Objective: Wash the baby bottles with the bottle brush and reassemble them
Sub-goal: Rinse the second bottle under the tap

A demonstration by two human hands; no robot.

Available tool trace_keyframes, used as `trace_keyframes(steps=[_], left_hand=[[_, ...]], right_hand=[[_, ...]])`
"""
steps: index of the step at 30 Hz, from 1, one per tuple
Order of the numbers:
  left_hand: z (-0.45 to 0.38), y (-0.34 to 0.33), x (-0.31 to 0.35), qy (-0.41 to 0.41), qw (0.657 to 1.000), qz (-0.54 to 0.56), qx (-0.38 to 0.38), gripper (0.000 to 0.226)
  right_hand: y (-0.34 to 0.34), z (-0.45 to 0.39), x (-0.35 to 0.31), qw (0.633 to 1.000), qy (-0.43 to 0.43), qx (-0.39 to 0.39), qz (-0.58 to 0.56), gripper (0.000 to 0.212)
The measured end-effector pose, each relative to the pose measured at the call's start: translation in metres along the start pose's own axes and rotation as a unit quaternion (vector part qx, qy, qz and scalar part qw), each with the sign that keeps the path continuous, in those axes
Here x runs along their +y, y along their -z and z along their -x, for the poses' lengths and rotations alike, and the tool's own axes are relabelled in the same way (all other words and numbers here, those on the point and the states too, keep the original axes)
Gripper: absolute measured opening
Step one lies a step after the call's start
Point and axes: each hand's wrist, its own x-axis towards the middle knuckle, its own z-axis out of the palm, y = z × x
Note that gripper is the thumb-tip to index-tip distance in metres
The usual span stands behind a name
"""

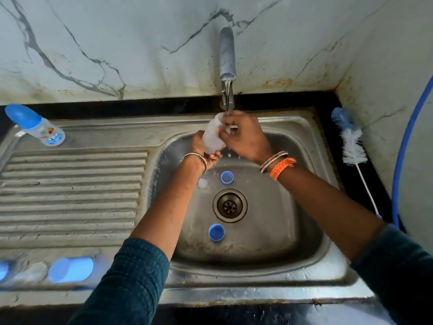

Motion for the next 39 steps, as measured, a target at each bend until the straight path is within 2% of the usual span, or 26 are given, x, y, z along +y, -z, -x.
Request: trace_keyframes(steps=[3,6,7,10,12,13,16,17,20,21,23,24,27,28,30,32,34,37,39], left_hand=[[-0.001,-0.001,-0.007,-0.052,0.996,0.046,0.046,0.041],[-0.002,-0.001,-0.013,-0.079,0.995,0.057,-0.002,0.036],[-0.004,-0.001,-0.014,-0.077,0.996,0.037,-0.017,0.039],[-0.012,0.004,-0.018,-0.046,0.997,-0.044,-0.053,0.049],[-0.019,0.011,-0.02,-0.034,0.997,-0.044,-0.044,0.06],[-0.022,0.015,-0.019,-0.04,0.998,-0.039,-0.017,0.06],[-0.028,0.031,-0.02,-0.053,0.994,-0.059,0.071,0.049],[-0.031,0.038,-0.021,-0.061,0.992,-0.067,0.083,0.045],[-0.033,0.053,-0.022,-0.037,0.993,-0.071,0.091,0.045],[-0.034,0.056,-0.022,-0.022,0.993,-0.079,0.09,0.048],[-0.028,0.056,-0.023,0.01,0.992,-0.088,0.089,0.05],[-0.028,0.055,-0.023,0.013,0.993,-0.081,0.081,0.051],[-0.028,0.056,-0.023,0.027,0.996,-0.051,0.061,0.052],[-0.025,0.054,-0.022,0.034,0.997,-0.038,0.057,0.052],[-0.02,0.053,-0.025,0.046,0.997,-0.019,0.061,0.052],[-0.022,0.051,-0.024,0.031,0.998,-0.006,0.051,0.051],[-0.024,0.053,-0.025,0.023,0.998,-0.003,0.054,0.049],[-0.022,0.056,-0.03,0.037,0.996,-0.014,0.081,0.042],[-0.023,0.056,-0.029,0.04,0.996,-0.03,0.071,0.041]], right_hand=[[-0.011,0.0,-0.015,0.998,0.002,0.021,0.062,0.026],[-0.016,0.001,-0.021,0.996,-0.052,0.065,-0.014,0.053],[-0.017,0.001,-0.02,0.996,-0.061,0.069,-0.02,0.05],[-0.01,-0.001,-0.017,0.995,-0.067,0.075,0.007,0.022],[-0.013,-0.002,-0.017,0.992,-0.055,0.115,0.002,0.029],[-0.018,-0.003,-0.015,0.992,-0.055,0.113,0.008,0.037],[-0.043,0.0,0.001,0.99,-0.135,-0.001,0.041,0.07],[-0.048,0.0,0.006,0.987,-0.156,-0.006,0.027,0.075],[-0.054,-0.004,0.007,0.979,-0.173,0.094,-0.056,0.074],[-0.056,-0.006,0.007,0.98,-0.165,0.093,-0.061,0.075],[-0.057,-0.004,0.004,0.986,-0.161,0.014,-0.035,0.085],[-0.056,-0.006,0.005,0.986,-0.162,0.006,-0.031,0.088],[-0.046,-0.012,-0.002,0.977,-0.141,0.13,-0.093,0.066],[-0.045,-0.014,-0.002,0.978,-0.131,0.134,-0.091,0.059],[-0.045,-0.011,0.001,0.987,-0.148,0.061,-0.026,0.055],[-0.044,-0.013,0.005,0.979,-0.181,0.078,-0.042,0.055],[-0.04,-0.01,0.0,0.972,-0.159,0.131,-0.108,0.05],[-0.046,-0.003,-0.002,0.983,-0.171,0.036,-0.052,0.06],[-0.051,-0.007,-0.001,0.98,-0.175,0.055,-0.078,0.059]])
